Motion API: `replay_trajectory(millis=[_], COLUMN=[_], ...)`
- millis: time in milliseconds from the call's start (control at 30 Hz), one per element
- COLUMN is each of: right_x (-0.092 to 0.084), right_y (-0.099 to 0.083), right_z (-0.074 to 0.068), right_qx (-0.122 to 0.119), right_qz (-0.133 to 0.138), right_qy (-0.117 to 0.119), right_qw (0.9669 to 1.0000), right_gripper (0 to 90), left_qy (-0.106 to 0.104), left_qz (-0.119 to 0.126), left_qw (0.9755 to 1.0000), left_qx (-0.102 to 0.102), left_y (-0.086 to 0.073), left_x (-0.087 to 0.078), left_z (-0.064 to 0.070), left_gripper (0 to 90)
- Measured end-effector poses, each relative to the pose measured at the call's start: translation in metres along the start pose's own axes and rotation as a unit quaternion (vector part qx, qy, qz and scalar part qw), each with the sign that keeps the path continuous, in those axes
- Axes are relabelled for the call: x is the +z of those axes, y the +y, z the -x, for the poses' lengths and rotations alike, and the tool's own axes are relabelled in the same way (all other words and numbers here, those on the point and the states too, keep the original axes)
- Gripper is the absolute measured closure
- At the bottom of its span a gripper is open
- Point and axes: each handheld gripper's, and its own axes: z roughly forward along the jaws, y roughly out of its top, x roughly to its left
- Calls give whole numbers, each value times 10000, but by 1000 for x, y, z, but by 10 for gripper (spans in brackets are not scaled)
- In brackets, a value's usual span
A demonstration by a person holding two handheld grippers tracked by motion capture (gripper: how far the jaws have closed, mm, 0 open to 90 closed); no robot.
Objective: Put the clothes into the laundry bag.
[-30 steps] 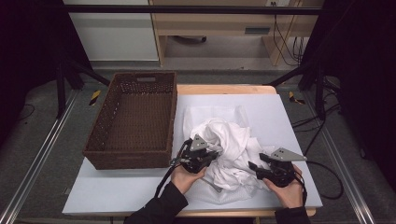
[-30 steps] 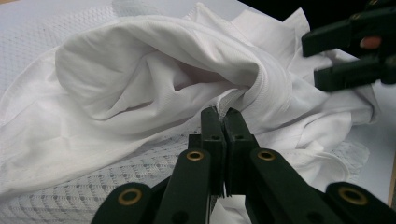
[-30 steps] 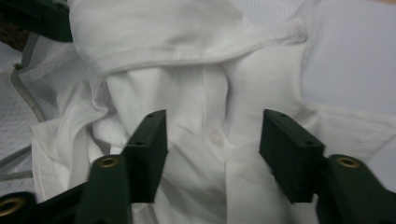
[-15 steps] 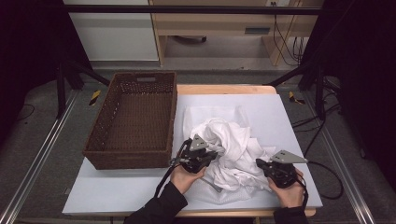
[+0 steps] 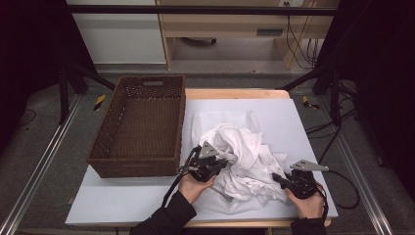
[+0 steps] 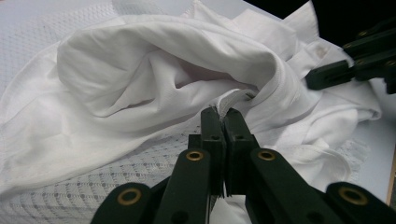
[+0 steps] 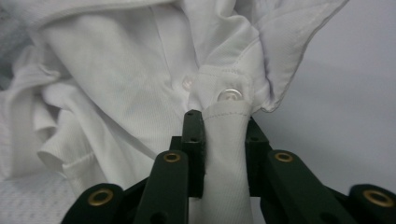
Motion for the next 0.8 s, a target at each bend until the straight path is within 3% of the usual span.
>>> replay_trajectory(millis=[133,267,367,467,567,667,800], right_x=[-21,-33,-21,7,34,57,79], right_y=[13,32,40,39,38,39,40], right_z=[-19,-56,-84,-109,-116,-114,-112], right_qx=[-257,-757,-1135,-1537,-1546,-1345,-1246], right_qz=[618,1200,1105,707,501,348,59], right_qy=[285,735,1117,1200,1174,947,775], right_qw=[9973,9872,9810,9783,9797,9858,9892], right_gripper=[803,808,810,814,824,827,824], left_qy=[7,24,71,74,90,48,-5], left_qz=[15,28,29,54,26,36,60], left_qw=[10000,10000,9999,9999,9999,10000,10000], left_qx=[-28,-80,-105,-103,-93,-76,-17], left_y=[2,6,9,12,11,9,8], left_x=[-1,-3,-5,-7,-6,-6,-4], left_z=[0,0,-1,-1,0,0,1], left_gripper=[886,886,887,887,888,889,889])
